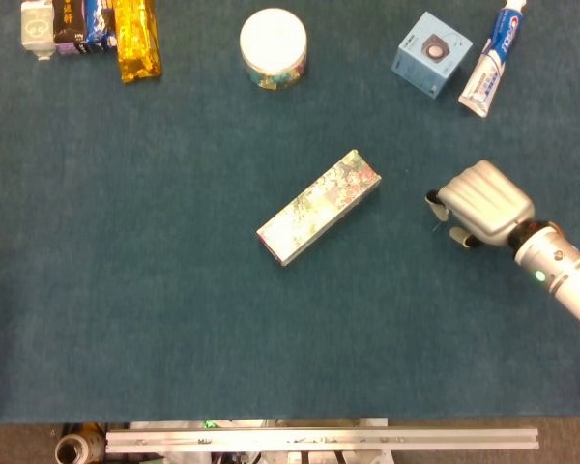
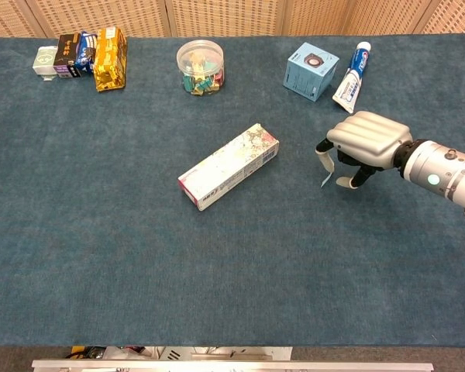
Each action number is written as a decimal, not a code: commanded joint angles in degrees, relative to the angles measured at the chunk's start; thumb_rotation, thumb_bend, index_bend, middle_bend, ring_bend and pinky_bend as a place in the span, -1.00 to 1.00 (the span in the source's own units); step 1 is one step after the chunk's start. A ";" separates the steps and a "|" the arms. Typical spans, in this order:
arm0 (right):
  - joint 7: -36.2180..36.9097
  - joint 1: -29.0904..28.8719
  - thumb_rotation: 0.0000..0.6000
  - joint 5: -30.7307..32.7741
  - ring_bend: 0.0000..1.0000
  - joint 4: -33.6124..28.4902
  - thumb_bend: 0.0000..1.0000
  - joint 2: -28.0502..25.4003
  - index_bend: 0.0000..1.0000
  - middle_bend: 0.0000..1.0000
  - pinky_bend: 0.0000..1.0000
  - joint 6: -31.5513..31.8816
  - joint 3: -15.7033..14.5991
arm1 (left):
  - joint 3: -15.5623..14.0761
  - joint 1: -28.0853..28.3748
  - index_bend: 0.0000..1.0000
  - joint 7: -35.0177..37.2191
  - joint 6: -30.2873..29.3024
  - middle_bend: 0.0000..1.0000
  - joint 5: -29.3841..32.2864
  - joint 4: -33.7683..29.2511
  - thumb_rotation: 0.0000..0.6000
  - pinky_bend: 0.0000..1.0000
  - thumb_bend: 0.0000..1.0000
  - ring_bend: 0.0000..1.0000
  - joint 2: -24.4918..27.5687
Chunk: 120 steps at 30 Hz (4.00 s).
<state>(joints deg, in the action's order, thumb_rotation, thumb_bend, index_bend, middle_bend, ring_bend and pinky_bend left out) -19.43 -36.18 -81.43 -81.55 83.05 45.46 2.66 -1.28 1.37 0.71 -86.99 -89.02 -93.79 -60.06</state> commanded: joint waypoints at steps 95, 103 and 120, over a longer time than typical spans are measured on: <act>15.79 -10.68 1.00 37.80 1.00 -1.72 -0.31 22.94 0.31 1.00 1.00 -0.90 14.18 | -0.74 -2.44 -0.53 2.20 -1.92 -0.39 -1.00 0.58 1.00 -0.38 -0.58 -0.38 0.98; 14.08 -11.14 1.00 40.68 1.00 -3.09 -0.31 22.22 0.30 1.00 1.00 -0.17 13.81 | -0.69 -2.53 -0.53 2.36 -2.02 -0.39 -0.98 0.68 1.00 -0.38 -0.58 -0.38 0.95; 13.86 -12.18 1.00 42.18 1.00 -5.01 -0.31 19.93 0.14 1.00 1.00 -1.16 13.82 | -0.58 -2.52 -0.53 2.03 -2.06 -0.40 -1.04 0.40 1.00 -0.38 -0.58 -0.38 1.00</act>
<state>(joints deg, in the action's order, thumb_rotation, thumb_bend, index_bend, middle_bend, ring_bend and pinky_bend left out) -5.49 -48.30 -39.31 -86.51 103.04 44.28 16.54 -1.86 -1.14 2.74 -89.05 -90.07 -93.39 -59.06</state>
